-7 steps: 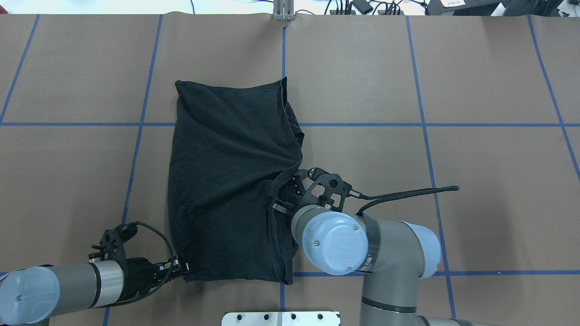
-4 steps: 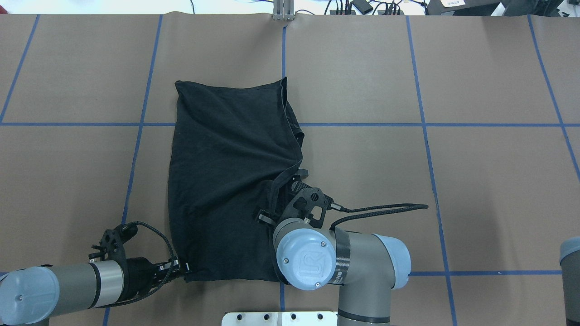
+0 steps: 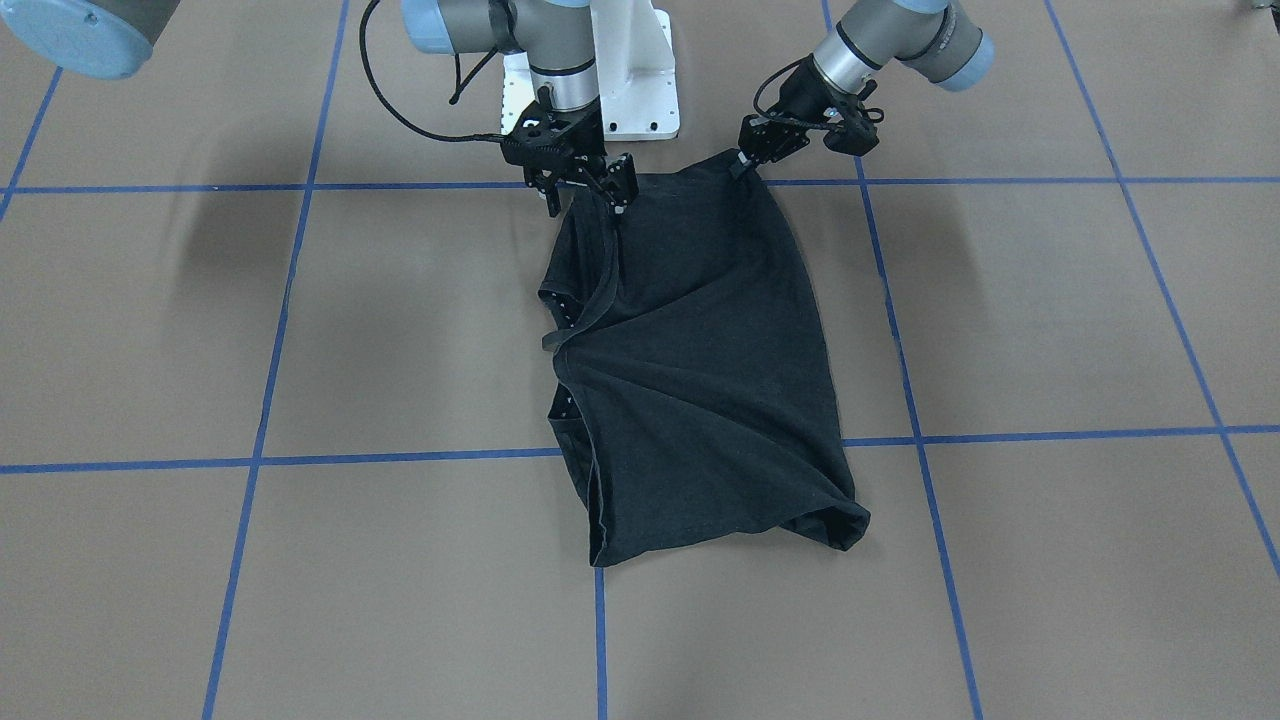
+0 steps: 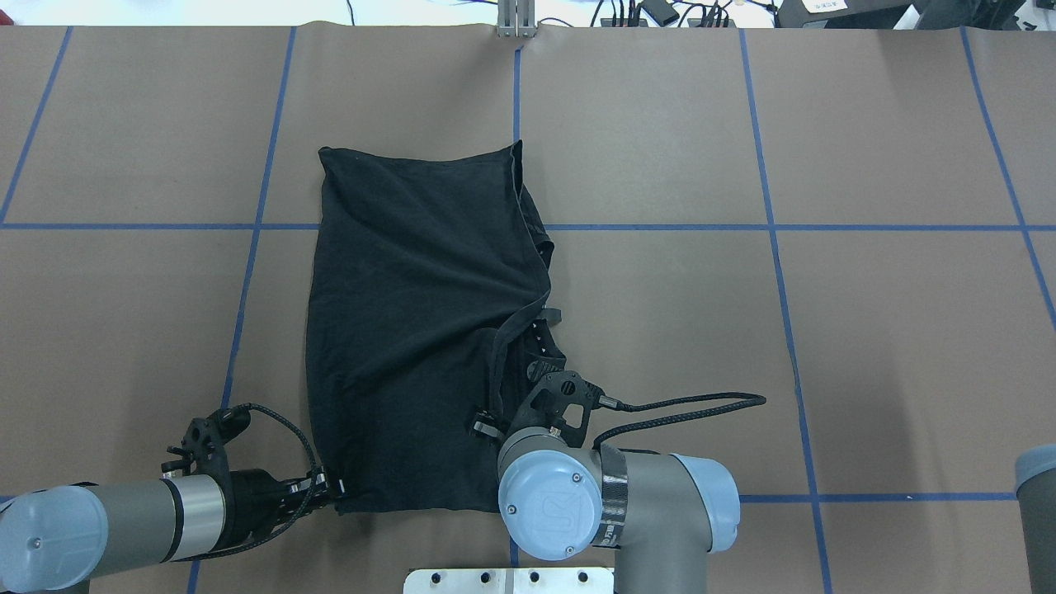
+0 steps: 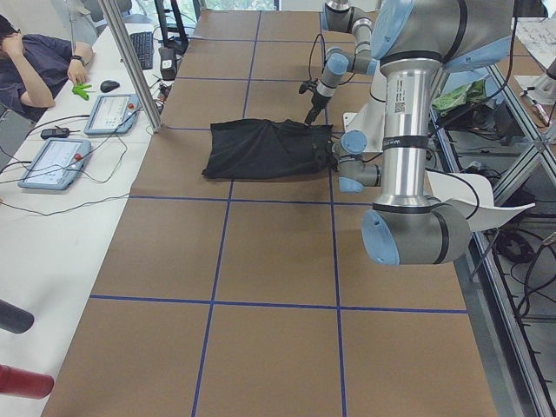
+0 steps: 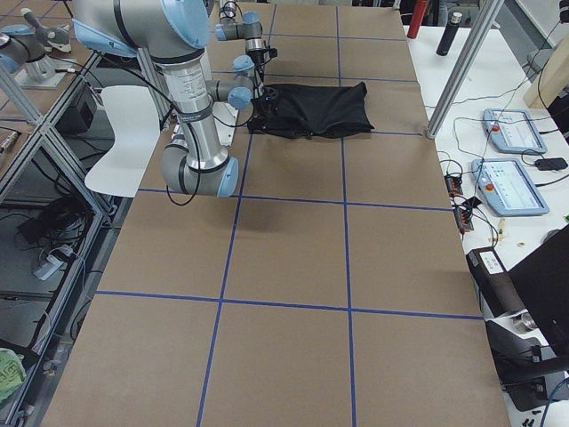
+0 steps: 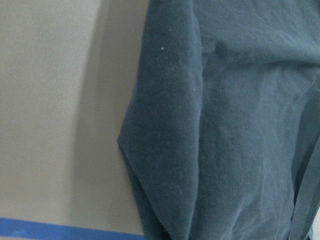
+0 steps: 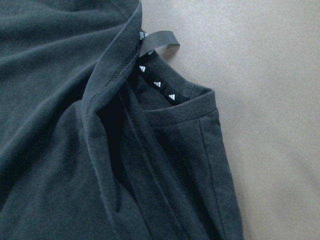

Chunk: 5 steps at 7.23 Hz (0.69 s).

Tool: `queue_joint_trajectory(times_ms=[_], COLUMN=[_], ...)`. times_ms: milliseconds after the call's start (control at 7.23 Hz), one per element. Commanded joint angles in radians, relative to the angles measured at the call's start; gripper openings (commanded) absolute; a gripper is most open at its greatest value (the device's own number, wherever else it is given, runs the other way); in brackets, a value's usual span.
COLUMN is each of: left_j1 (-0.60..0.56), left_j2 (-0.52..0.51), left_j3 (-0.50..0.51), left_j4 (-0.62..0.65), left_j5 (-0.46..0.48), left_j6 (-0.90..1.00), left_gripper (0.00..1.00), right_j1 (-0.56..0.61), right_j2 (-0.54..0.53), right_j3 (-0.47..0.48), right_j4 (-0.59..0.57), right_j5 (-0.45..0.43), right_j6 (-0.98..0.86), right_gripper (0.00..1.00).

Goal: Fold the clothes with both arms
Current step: 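Grasp the near edge of the black shirt with both grippers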

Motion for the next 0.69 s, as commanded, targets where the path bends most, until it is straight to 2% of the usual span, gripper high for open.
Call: queue_joint_trajectory(times_ms=[0,138,553], left_j1=[0.0,-0.001,-0.001], left_j2=[0.0,0.0,0.0], left_j3=[0.0,0.0,0.0], left_j4=[0.0,0.0,0.0], left_j5=[0.0,0.0,-0.002], left_j6=[0.0,0.0,0.0], left_gripper=[0.0,0.0,0.0], right_j1=[-0.014,-0.018,-0.028], right_j2=[0.0,0.0,0.0], right_j3=[-0.001,-0.001,-0.003], right_j4=[-0.03,-0.03,-0.032], right_j5=[-0.002,-0.005,-0.007], right_j6=[-0.013,-0.013,-0.015], right_gripper=[0.81,0.73,0.7])
